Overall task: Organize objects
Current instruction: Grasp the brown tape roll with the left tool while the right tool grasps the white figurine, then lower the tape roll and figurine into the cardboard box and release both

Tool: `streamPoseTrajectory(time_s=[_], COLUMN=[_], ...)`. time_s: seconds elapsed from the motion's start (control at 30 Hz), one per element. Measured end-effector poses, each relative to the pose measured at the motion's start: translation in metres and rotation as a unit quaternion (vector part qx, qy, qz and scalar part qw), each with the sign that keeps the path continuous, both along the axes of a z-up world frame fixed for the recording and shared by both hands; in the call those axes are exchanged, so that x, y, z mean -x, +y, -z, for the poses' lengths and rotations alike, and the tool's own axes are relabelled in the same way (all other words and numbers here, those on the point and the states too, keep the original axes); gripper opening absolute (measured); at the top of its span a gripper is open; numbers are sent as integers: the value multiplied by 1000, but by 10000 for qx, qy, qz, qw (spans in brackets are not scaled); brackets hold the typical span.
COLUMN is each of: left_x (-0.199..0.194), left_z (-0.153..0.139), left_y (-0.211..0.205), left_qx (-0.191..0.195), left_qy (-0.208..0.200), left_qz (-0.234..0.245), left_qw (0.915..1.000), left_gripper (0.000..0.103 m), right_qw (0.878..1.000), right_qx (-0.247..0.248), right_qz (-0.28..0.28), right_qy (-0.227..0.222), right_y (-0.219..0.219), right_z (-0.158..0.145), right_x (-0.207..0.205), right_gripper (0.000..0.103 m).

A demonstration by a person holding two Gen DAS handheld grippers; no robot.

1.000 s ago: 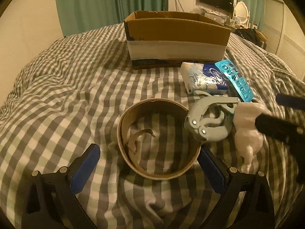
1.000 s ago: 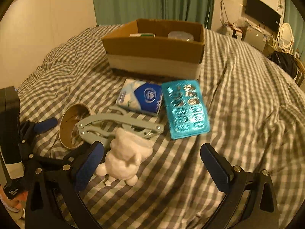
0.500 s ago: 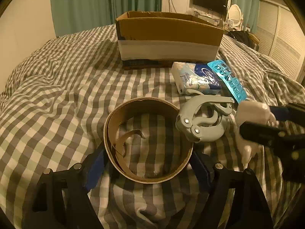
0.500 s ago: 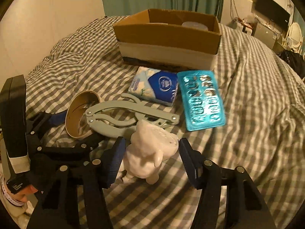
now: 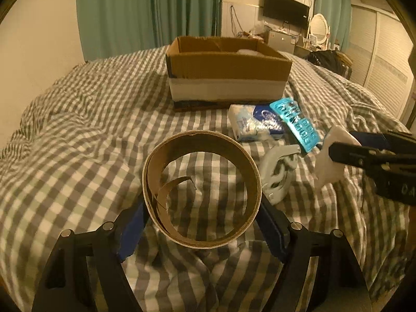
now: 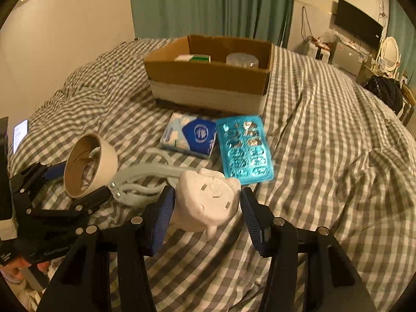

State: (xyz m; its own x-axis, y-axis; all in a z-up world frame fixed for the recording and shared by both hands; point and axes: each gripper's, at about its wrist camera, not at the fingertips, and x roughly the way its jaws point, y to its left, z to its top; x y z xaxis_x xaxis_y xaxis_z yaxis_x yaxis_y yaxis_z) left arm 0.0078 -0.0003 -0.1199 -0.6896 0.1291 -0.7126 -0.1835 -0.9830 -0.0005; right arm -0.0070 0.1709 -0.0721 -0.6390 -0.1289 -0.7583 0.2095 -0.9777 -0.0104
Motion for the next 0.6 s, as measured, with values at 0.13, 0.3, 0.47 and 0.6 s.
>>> streamPoseTrajectory(time_s=[0.13,0.3,0.47,0.6], left_x=[-1,12,27,44], left_z=[-13,-34,-63,-79], left_y=[-2,-2,8,17], left_qx=[10,-210,-178,-181], left_qy=[120,192,504,659], left_qz=[-74,-137,-84,-31], left_qw=[9999,9995,9985,9977], left_gripper=[80,80,80,80], right_qw=[9997,9986,9961,9948], right_qx=[66,142,270,304], right_qz=[95,262,413,409], right_qy=[218,428,729,881], right_y=[6,18,30,37], right_z=[-13,-31,-53,-64], right_x=[-4,-9,-8,-2], right_gripper=[52,52,52,52])
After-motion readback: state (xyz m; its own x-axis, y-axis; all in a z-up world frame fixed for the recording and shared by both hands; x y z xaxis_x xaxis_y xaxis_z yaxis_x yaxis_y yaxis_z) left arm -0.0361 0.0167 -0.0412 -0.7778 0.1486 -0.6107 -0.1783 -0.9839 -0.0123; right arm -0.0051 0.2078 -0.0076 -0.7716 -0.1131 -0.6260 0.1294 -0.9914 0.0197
